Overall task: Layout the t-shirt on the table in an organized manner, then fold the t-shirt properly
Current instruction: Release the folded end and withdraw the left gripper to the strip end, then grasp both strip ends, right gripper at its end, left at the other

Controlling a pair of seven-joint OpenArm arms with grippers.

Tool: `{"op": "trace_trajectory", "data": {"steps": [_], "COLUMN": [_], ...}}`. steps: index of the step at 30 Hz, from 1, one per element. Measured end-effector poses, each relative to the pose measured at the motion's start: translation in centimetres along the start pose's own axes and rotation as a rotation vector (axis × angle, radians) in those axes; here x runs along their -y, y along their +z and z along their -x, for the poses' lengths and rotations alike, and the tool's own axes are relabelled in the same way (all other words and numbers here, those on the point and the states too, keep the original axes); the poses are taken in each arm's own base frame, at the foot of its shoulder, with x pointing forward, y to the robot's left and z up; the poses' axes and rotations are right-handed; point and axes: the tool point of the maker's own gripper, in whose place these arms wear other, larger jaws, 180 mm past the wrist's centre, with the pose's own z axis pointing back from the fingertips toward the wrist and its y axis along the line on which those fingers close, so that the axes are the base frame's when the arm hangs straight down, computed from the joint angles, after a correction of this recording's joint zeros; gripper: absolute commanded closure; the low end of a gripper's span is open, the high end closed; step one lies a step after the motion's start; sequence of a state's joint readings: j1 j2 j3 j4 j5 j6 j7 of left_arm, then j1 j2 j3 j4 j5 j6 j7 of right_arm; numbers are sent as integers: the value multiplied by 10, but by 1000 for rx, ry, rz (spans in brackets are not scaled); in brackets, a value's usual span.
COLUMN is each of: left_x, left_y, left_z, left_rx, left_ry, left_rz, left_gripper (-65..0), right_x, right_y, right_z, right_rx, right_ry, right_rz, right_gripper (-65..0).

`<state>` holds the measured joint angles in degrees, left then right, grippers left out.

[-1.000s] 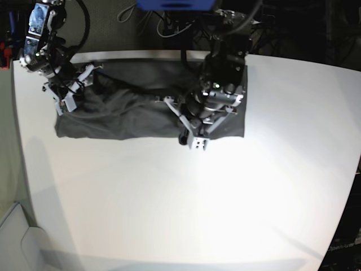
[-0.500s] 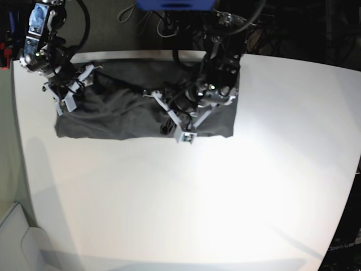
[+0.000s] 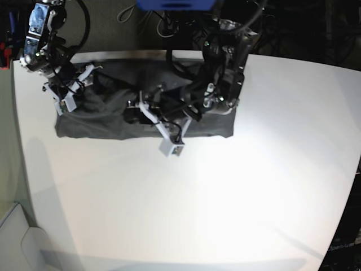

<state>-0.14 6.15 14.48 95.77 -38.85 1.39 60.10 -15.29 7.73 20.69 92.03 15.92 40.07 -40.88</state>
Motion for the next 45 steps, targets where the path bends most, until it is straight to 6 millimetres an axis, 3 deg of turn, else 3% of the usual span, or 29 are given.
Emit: {"op": "trace_trajectory", "data": {"steps": [2, 3, 8, 12, 18, 24, 28, 30, 33, 36, 41, 45], "left_x": [4, -4, -73, -114, -170, -177, -178, -178, -176, -179, -182, -182], "left_y": [15, 24, 65, 85, 81, 72, 72, 72, 73, 72, 68, 69], "left_z": [-16, -22, -35, -16, 16, 9, 0, -15, -38, -47, -43, -43], "left_rx": [73, 102, 155, 132, 47, 54, 48, 64, 104, 104, 90, 91], "left_ry": [0, -8, -3, 50, 180, 212, 202, 176, 145, 147, 163, 163], "left_rz": [52, 36, -129, -230, -328, -312, -318, -329, -330, -335, -337, -338], "left_gripper": [-231, -231, -231, -233, -234, -234, -234, -235, -235, -235, -235, -235], "right_x": [0, 0, 1, 2, 3, -5, 38, 56, 69, 83, 86, 68], "right_y": [0, 0, 0, 1, 20, 47, 58, 62, 64, 67, 65, 55], "right_z": [0, 0, -1, -1, -9, -55, -37, -45, -54, -36, -31, -23], "right_rx": [0, 2, -3, -1, -24, 109, -49, -77, -94, -184, -214, -227], "right_ry": [0, 0, 6, 6, 87, 173, 118, 80, 31, -29, -68, -94], "right_rz": [0, 0, 5, 9, 64, 98, 224, 271, 292, 318, 312, 269], "right_gripper": [-357, -357, -358, -358, -361, -362, -363, -363, -363, -363, -363, -363]}}
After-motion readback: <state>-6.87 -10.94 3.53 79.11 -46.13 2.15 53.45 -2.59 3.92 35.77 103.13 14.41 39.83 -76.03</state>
